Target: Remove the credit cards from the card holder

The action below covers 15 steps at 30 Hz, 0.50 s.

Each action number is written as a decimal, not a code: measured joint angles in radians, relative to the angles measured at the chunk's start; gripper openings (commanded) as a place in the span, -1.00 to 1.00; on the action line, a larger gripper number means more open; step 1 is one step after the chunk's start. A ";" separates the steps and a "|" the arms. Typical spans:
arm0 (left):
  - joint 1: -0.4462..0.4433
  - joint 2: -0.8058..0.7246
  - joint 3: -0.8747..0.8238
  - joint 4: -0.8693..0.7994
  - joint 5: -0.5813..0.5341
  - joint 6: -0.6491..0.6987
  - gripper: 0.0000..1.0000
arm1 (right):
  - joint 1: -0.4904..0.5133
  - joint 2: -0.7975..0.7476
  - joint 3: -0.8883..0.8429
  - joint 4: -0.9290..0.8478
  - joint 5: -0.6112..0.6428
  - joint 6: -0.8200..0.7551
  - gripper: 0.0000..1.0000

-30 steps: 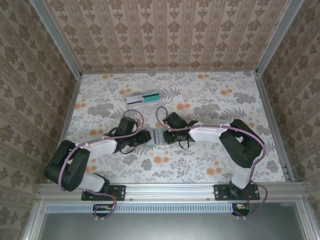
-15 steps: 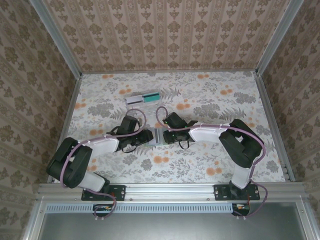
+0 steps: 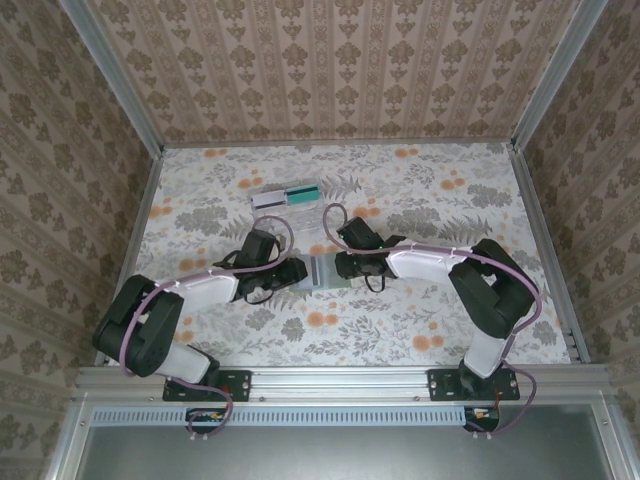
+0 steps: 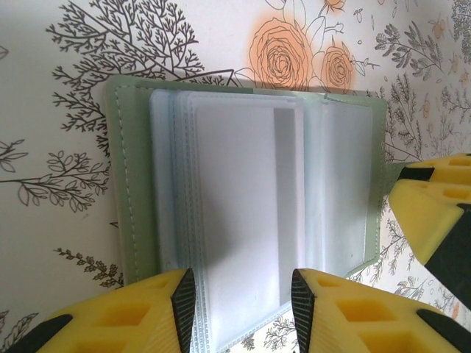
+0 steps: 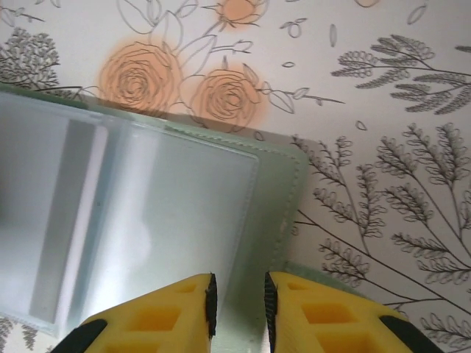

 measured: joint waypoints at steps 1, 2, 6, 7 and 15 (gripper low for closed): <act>0.000 0.000 0.000 0.000 0.000 0.000 -0.16 | -0.001 0.000 -0.003 0.000 0.001 0.000 -0.44; 0.000 0.000 0.002 -0.003 0.000 0.000 -0.16 | -0.001 0.000 -0.006 0.000 0.001 0.000 -0.43; -0.003 0.000 0.011 -0.008 0.000 0.004 -0.15 | -0.006 0.006 -0.007 -0.006 0.000 0.004 -0.44; -0.005 0.000 0.013 -0.009 -0.001 0.005 -0.15 | -0.008 0.010 -0.008 -0.005 -0.001 0.006 -0.44; -0.006 0.002 0.022 -0.011 -0.004 0.012 -0.15 | -0.012 0.023 -0.020 0.008 -0.014 0.019 -0.44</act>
